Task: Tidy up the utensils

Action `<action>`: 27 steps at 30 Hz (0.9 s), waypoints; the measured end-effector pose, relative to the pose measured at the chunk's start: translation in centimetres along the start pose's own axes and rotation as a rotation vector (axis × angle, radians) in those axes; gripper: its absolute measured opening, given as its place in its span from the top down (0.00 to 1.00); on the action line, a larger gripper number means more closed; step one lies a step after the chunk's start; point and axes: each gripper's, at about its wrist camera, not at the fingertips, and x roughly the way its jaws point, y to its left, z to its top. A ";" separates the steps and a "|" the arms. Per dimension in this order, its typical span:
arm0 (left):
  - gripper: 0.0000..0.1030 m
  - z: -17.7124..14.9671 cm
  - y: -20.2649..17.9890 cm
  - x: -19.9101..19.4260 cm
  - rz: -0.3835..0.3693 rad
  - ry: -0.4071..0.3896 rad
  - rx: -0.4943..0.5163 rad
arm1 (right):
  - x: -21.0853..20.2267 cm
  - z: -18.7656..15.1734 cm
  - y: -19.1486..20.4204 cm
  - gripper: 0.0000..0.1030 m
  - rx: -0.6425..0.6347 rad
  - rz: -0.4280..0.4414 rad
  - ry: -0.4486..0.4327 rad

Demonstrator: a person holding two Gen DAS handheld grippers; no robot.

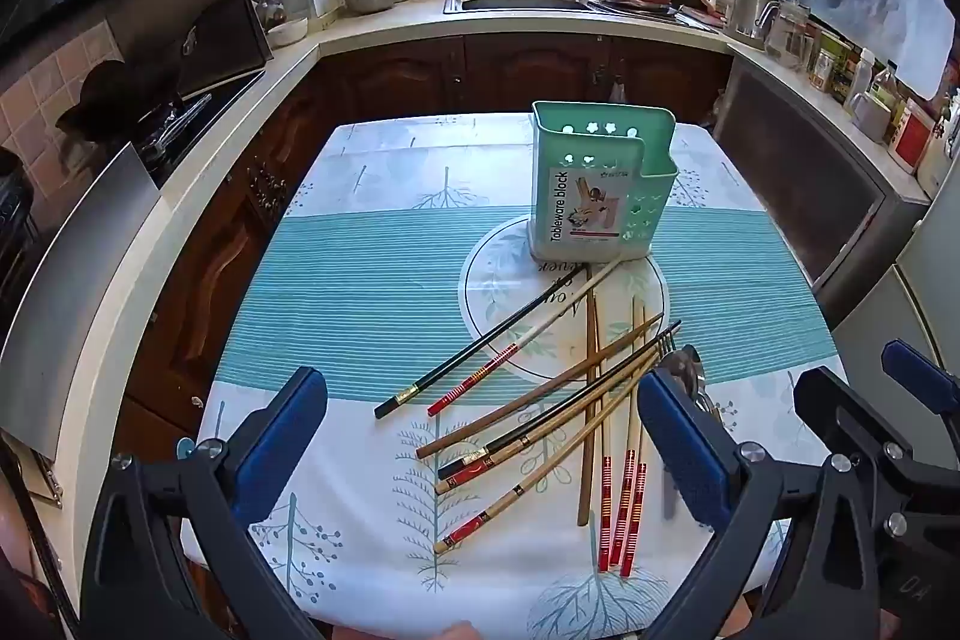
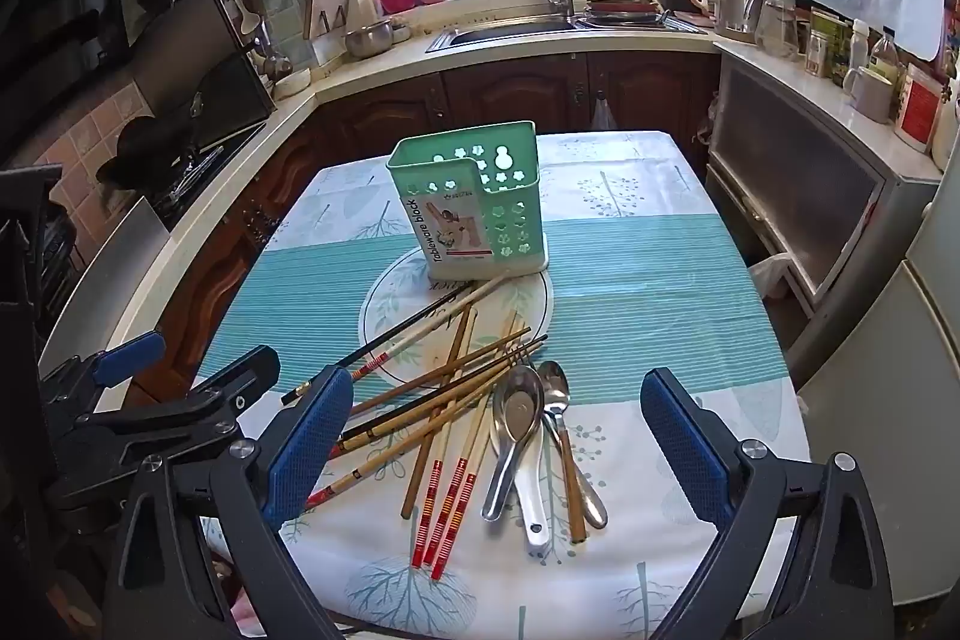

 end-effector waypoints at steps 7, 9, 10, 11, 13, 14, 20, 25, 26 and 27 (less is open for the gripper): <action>0.01 -0.1 0.0 -0.3 -0.008 -0.011 -0.003 | -0.2 0.0 -0.1 0.04 -0.001 -0.001 0.000; 0.01 -0.2 -0.1 -0.7 0.001 -0.024 0.001 | -0.3 0.0 -0.1 0.04 0.000 0.002 -0.001; 0.01 -0.3 -0.1 -0.9 0.007 -0.030 0.004 | -0.3 0.0 -0.1 0.04 0.001 0.003 -0.002; 0.01 -0.3 -0.1 0.0 0.005 -0.014 -0.002 | -0.3 0.0 0.0 0.04 0.000 0.002 -0.003; 0.01 -0.4 -0.1 0.1 0.004 -0.011 -0.002 | -0.3 0.0 0.0 0.04 0.001 0.004 -0.003; 0.01 -0.5 -0.1 0.2 0.002 -0.009 -0.003 | -0.3 0.0 0.0 0.04 0.000 0.002 -0.003; 0.01 -0.2 0.1 -0.6 0.000 -0.012 -0.005 | -0.3 -0.1 -0.1 0.04 0.002 0.006 -0.009; 0.01 -0.1 0.1 -0.7 0.012 -0.015 0.002 | -0.3 0.0 0.0 0.04 0.002 0.007 -0.011; 0.01 -0.1 0.1 -0.7 0.012 -0.015 0.002 | -0.3 0.0 0.0 0.04 0.001 0.007 -0.011; 0.01 -0.1 0.2 -0.7 0.012 -0.014 0.002 | -0.6 -0.2 0.2 0.04 0.000 0.008 -0.012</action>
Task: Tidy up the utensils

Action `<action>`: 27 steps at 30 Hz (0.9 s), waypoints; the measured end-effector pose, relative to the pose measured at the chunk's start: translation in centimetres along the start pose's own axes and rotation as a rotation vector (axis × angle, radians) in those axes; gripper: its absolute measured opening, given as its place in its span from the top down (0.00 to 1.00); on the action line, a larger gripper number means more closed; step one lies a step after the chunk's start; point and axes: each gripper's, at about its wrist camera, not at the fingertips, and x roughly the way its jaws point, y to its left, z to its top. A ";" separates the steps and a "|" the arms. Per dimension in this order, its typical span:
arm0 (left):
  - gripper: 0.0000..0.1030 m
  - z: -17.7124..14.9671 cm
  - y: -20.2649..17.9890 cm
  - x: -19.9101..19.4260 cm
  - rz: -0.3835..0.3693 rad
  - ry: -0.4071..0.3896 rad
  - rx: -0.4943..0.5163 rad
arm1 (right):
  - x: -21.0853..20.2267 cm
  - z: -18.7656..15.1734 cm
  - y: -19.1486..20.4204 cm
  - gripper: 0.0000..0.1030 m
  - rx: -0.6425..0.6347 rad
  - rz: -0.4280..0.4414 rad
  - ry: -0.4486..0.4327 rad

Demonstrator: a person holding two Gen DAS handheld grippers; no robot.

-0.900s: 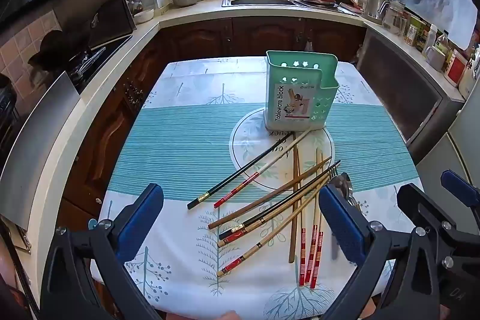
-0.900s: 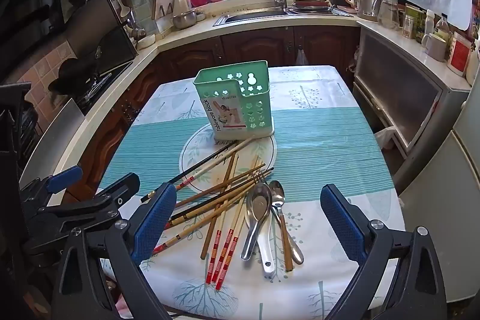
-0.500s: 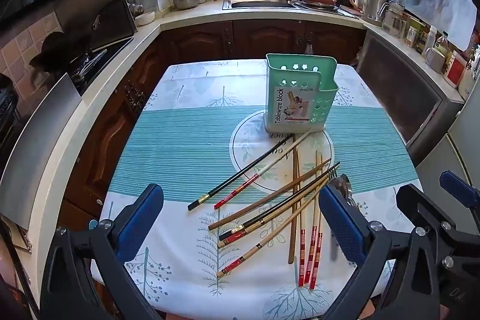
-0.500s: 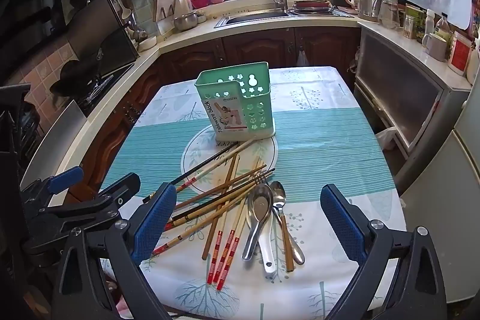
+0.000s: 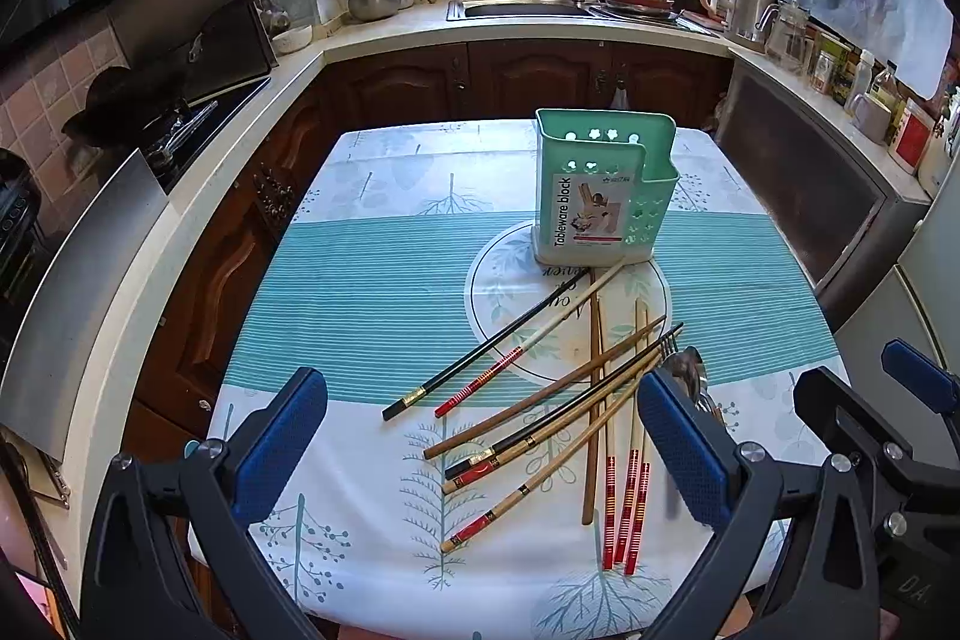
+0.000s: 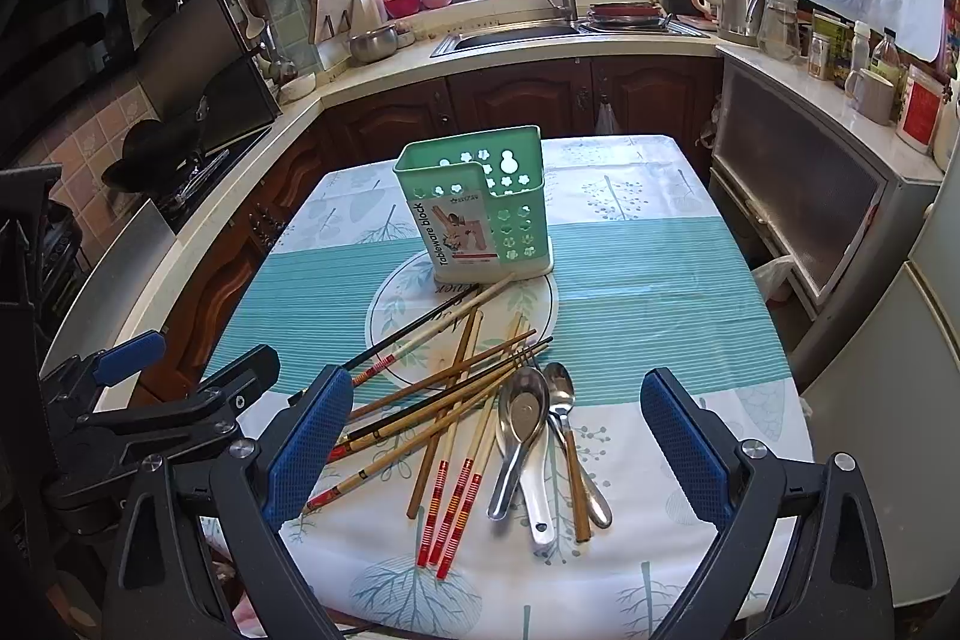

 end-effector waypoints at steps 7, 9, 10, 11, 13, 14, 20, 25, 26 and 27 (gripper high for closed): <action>0.01 0.0 0.3 -0.1 -0.008 0.011 -0.005 | 0.0 0.1 0.0 0.04 0.001 -0.001 -0.002; 0.01 0.0 0.2 -0.1 -0.008 0.008 -0.004 | -0.2 0.1 0.0 0.04 0.001 -0.001 -0.004; 0.01 0.0 0.2 -0.1 -0.007 0.007 -0.004 | -0.3 0.2 0.2 0.04 0.000 -0.001 -0.003; 0.01 0.0 0.3 -0.2 -0.007 0.007 -0.005 | -0.4 0.2 0.2 0.04 0.000 -0.002 -0.004; 0.01 0.0 0.3 -0.2 -0.007 0.008 -0.005 | -0.4 0.3 0.4 0.04 -0.001 -0.002 -0.004; 0.01 0.0 0.3 -0.2 -0.007 0.007 -0.006 | -0.5 0.2 0.3 0.04 -0.001 -0.002 -0.005; 0.01 0.1 0.4 -0.6 -0.006 0.003 -0.009 | -1.4 1.0 0.6 0.04 -0.011 0.002 -0.012; 0.01 0.1 0.4 -0.7 -0.006 0.002 -0.007 | -1.6 1.1 0.8 0.04 -0.016 0.002 -0.018; 0.01 0.1 0.4 -0.7 -0.007 0.002 -0.006 | -1.6 1.0 0.6 0.04 -0.015 0.003 -0.018; 0.01 0.1 0.4 -0.7 -0.008 0.002 -0.006 | -1.7 1.1 0.6 0.04 -0.016 0.003 -0.019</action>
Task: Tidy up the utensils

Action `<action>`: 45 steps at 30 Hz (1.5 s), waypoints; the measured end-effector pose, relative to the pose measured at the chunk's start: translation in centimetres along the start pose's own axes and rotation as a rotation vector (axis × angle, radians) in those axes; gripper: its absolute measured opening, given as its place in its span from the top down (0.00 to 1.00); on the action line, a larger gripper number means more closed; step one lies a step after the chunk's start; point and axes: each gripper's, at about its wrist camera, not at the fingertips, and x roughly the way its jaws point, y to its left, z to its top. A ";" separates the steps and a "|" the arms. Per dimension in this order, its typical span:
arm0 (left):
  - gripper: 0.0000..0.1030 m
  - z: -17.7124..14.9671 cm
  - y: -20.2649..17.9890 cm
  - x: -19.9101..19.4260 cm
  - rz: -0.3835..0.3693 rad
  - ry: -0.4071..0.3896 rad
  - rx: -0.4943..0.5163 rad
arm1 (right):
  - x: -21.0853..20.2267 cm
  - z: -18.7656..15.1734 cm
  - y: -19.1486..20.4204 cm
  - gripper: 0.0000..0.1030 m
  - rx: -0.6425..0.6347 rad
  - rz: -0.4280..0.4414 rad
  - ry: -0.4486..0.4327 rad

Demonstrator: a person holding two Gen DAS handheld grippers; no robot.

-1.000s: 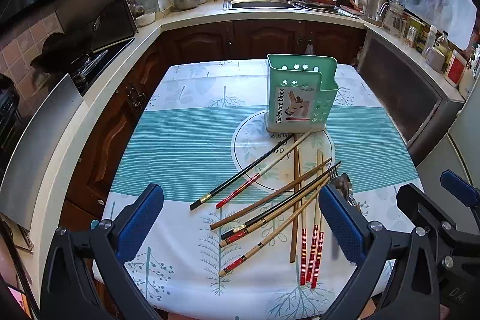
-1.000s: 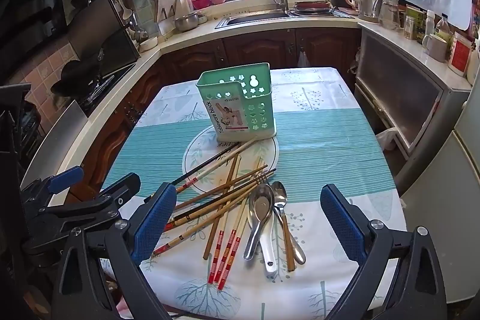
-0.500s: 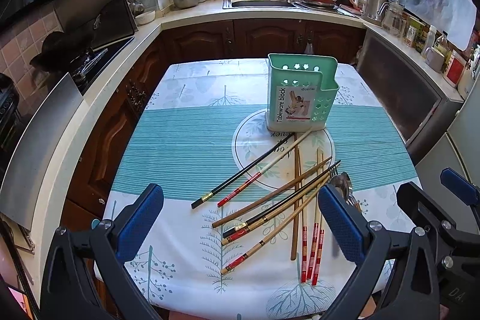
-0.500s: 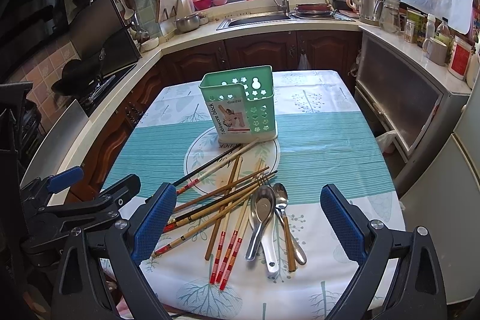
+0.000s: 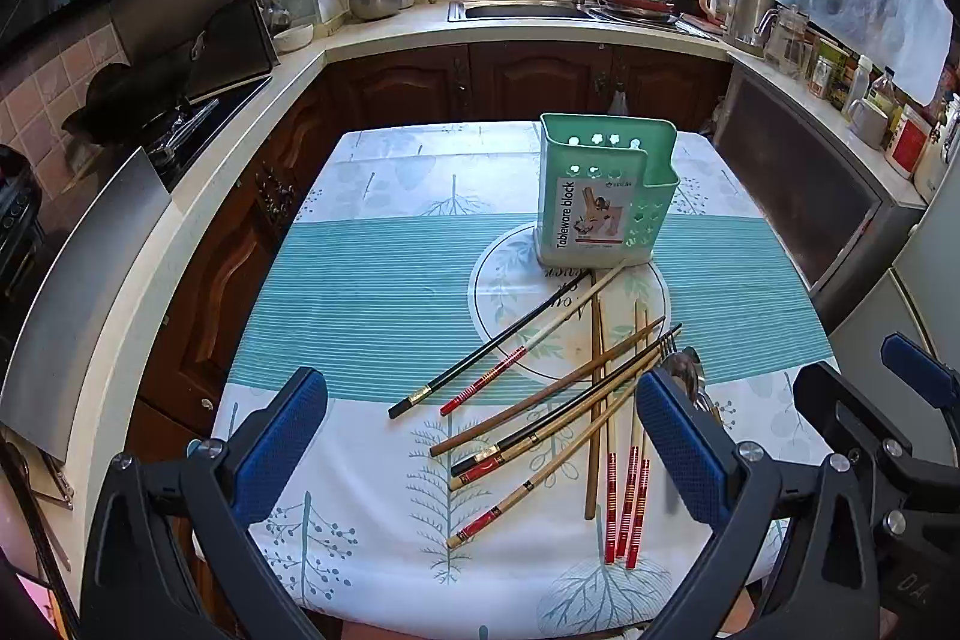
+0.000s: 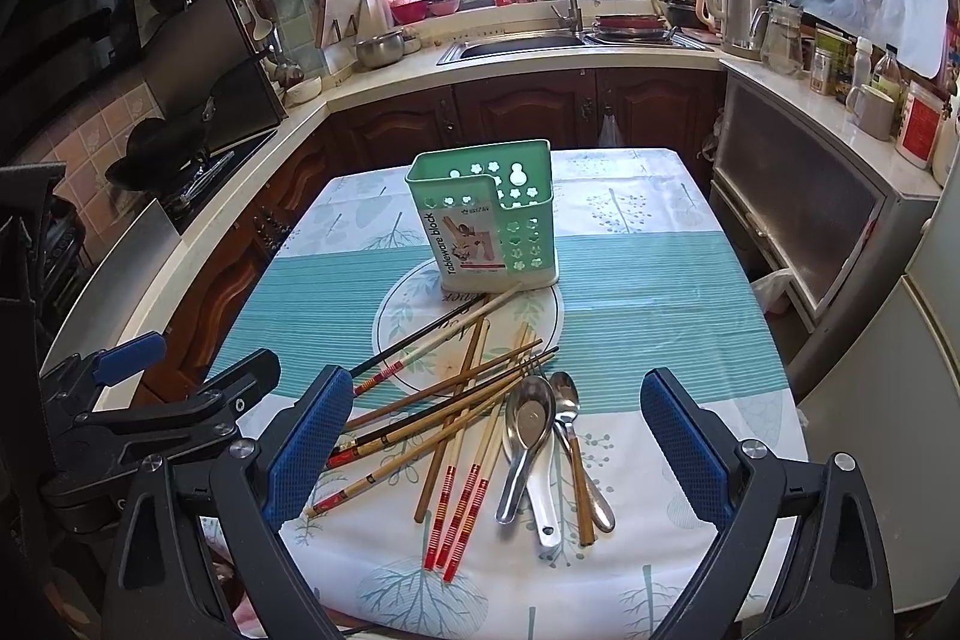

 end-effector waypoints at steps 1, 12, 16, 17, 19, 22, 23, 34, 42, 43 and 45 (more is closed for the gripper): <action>0.01 0.0 0.0 -0.1 -0.002 0.000 0.001 | 0.0 0.0 0.0 0.04 0.000 -0.001 0.000; 0.01 0.7 0.0 -0.4 -0.001 -0.031 0.029 | -0.2 0.1 0.1 0.04 -0.005 -0.001 -0.007; 0.01 0.9 0.1 -0.4 -0.014 -0.033 0.019 | 0.1 0.0 -0.2 0.04 -0.011 -0.006 -0.007; 0.01 1.0 0.2 -0.4 -0.019 -0.033 0.015 | 0.2 0.0 -0.2 0.04 -0.011 -0.006 -0.007; 0.01 1.0 0.2 -0.4 -0.025 -0.032 0.015 | 0.3 0.0 -0.4 0.04 -0.014 -0.005 -0.005; 0.01 1.0 0.2 -0.3 -0.028 -0.030 0.019 | 0.3 0.0 -0.4 0.04 -0.015 -0.004 -0.004; 0.01 1.0 0.2 -0.2 -0.030 -0.030 0.020 | 0.3 0.0 -0.3 0.04 -0.015 -0.006 -0.005; 0.02 1.6 0.2 -0.2 -0.042 -0.050 0.047 | 1.1 0.7 0.0 0.04 -0.045 0.013 0.006; 0.06 2.6 -0.4 0.6 -0.069 -0.039 0.113 | 1.7 2.3 0.0 0.04 -0.070 0.017 0.014; 0.06 2.8 -0.4 0.7 -0.075 -0.035 0.118 | 1.8 2.7 0.0 0.04 -0.072 0.017 0.017; 0.06 3.2 -0.4 1.1 -0.079 -0.032 0.127 | 2.2 3.1 -0.2 0.04 -0.072 0.017 0.026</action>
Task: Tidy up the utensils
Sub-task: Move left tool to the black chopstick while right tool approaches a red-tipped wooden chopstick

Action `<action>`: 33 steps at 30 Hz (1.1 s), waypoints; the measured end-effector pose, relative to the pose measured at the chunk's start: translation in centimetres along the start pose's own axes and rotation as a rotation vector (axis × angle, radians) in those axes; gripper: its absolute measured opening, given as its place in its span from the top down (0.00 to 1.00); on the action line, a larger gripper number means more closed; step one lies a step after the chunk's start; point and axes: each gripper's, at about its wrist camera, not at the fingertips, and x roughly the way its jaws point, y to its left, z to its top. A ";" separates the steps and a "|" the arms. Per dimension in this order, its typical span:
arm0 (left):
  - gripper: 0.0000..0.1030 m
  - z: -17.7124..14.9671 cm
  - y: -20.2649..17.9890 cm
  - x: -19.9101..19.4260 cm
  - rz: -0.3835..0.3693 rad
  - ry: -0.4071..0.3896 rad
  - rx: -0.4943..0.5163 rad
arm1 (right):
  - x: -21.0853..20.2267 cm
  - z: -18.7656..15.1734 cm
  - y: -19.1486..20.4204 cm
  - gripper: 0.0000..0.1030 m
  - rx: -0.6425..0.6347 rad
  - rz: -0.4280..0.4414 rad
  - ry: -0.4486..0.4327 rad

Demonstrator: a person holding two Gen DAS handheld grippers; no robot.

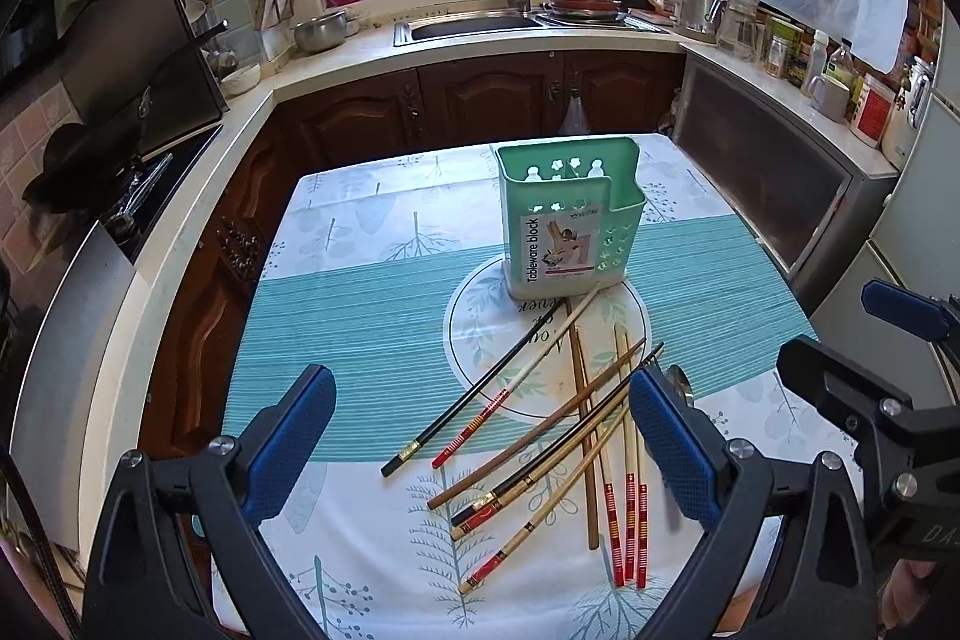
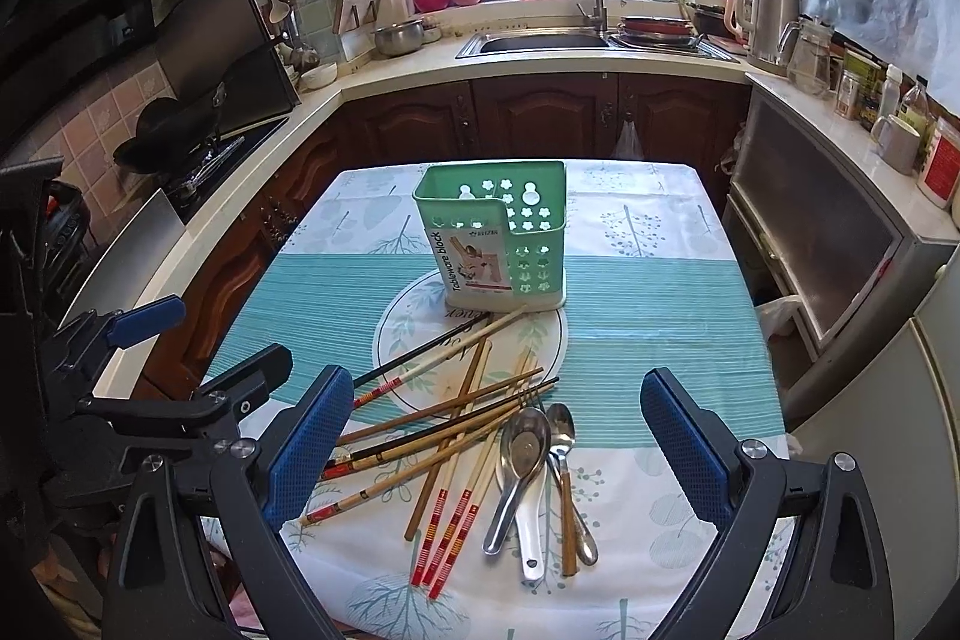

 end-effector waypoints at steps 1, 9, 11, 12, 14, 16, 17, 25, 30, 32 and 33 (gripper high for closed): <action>0.06 0.3 0.1 0.4 -0.009 0.009 0.007 | 0.2 0.2 -0.2 0.04 0.002 0.004 0.006; 0.11 3.2 2.4 5.9 -0.079 0.125 0.021 | 4.0 2.3 -2.2 0.13 0.028 0.025 0.107; 0.26 3.8 3.1 7.9 -0.087 0.175 0.018 | 5.6 2.8 -3.1 0.19 0.052 0.043 0.152; 0.29 4.0 3.6 9.2 -0.097 0.207 0.011 | 6.4 2.9 -3.5 0.22 0.067 0.051 0.173; 0.39 4.3 4.1 11.3 -0.113 0.263 0.008 | 8.0 3.2 -4.2 0.24 0.102 0.062 0.210; 0.41 4.3 4.2 13.1 -0.129 0.303 0.026 | 9.6 3.2 -5.0 0.25 0.134 0.080 0.242; 0.43 4.1 4.1 13.8 -0.136 0.316 0.038 | 10.3 3.2 -5.4 0.27 0.146 0.083 0.254; 0.74 2.5 1.2 19.1 -0.184 0.458 0.169 | 15.9 1.9 -8.2 0.35 0.268 0.118 0.374; 0.87 2.3 0.9 21.3 -0.179 0.516 0.188 | 17.5 1.1 -8.8 0.38 0.296 0.124 0.411; 0.89 2.2 0.9 22.2 -0.182 0.539 0.188 | 18.0 0.8 -8.9 0.38 0.308 0.130 0.425; 0.90 2.1 0.9 22.7 -0.183 0.555 0.190 | 18.4 0.6 -8.8 0.38 0.310 0.133 0.432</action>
